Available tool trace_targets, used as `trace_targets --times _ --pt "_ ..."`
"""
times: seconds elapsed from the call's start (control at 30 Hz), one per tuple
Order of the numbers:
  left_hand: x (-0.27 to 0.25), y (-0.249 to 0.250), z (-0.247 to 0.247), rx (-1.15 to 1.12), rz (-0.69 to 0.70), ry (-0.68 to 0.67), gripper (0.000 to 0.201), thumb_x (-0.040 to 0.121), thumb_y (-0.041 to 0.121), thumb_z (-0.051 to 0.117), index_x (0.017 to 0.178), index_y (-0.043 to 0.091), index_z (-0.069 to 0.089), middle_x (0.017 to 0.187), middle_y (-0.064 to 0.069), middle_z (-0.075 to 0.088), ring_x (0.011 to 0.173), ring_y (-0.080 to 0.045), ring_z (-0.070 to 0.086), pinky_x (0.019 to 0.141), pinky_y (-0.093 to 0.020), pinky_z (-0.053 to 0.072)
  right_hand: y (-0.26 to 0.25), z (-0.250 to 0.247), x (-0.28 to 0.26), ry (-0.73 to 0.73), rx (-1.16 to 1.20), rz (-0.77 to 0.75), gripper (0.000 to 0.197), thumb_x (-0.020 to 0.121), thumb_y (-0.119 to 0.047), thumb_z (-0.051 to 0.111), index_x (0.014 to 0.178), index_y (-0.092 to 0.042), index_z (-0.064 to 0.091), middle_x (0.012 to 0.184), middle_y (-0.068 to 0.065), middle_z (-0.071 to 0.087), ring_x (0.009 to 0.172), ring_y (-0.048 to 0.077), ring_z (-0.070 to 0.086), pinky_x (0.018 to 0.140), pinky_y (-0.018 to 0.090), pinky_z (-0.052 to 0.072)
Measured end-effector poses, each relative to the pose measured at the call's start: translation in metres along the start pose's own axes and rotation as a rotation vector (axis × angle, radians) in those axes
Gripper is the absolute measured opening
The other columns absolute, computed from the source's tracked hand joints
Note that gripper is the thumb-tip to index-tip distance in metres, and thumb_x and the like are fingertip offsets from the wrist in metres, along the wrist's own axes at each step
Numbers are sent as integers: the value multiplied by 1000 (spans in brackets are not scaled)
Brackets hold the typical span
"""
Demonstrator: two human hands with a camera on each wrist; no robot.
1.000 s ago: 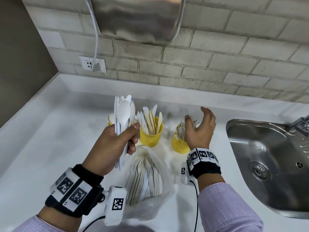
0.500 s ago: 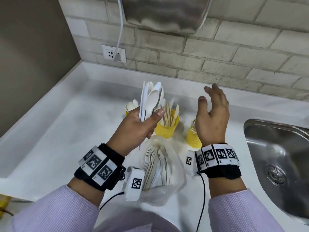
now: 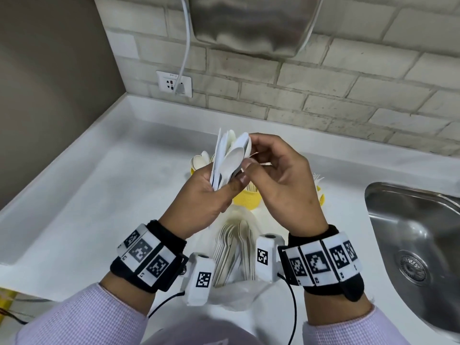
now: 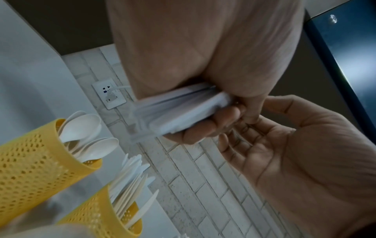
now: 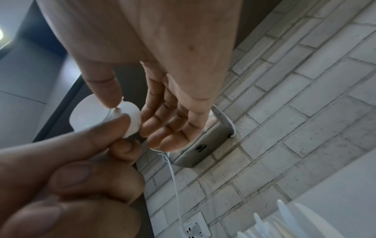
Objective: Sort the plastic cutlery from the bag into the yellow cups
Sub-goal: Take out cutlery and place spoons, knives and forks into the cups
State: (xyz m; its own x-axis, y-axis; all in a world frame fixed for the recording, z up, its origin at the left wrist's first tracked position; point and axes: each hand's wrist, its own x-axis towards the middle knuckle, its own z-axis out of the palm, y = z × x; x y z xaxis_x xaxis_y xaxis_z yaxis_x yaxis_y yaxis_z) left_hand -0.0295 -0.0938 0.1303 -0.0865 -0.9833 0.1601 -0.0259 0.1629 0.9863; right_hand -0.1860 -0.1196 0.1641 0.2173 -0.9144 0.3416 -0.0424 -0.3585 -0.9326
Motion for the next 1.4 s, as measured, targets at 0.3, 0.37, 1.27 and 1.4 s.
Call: trace_targets --times 0.3,0.37,1.27,1.4 --pt "0 -5 2 170 212 132 21 91 33 72 111 36 67 92 28 70 85 3 65 78 -14 49 -5 -10 -11 -110 129 -83 27 86 2 64 109 -12 65 107 11 68 97 32 64 82 46 55" --pt "0 -4 3 173 211 132 22 90 31 70 112 34 67 90 31 69 84 6 65 77 -10 46 -9 -12 -13 -74 121 -128 26 86 3 60 108 -11 65 107 12 67 95 25 63 81 37 52" --pt "-2 -8 -1 199 227 84 16 88 37 78 90 43 64 72 26 64 67 4 59 67 -9 43 -32 -20 -3 -51 -46 -329 7 95 3 66 100 0 64 99 16 65 87 28 64 75 36 52" --pt "-6 -5 0 151 294 107 51 88 76 53 83 26 63 68 23 60 59 2 52 61 -10 39 -28 -19 -1 -63 -183 -380 6 92 2 70 97 0 67 99 10 65 93 32 65 75 45 55"
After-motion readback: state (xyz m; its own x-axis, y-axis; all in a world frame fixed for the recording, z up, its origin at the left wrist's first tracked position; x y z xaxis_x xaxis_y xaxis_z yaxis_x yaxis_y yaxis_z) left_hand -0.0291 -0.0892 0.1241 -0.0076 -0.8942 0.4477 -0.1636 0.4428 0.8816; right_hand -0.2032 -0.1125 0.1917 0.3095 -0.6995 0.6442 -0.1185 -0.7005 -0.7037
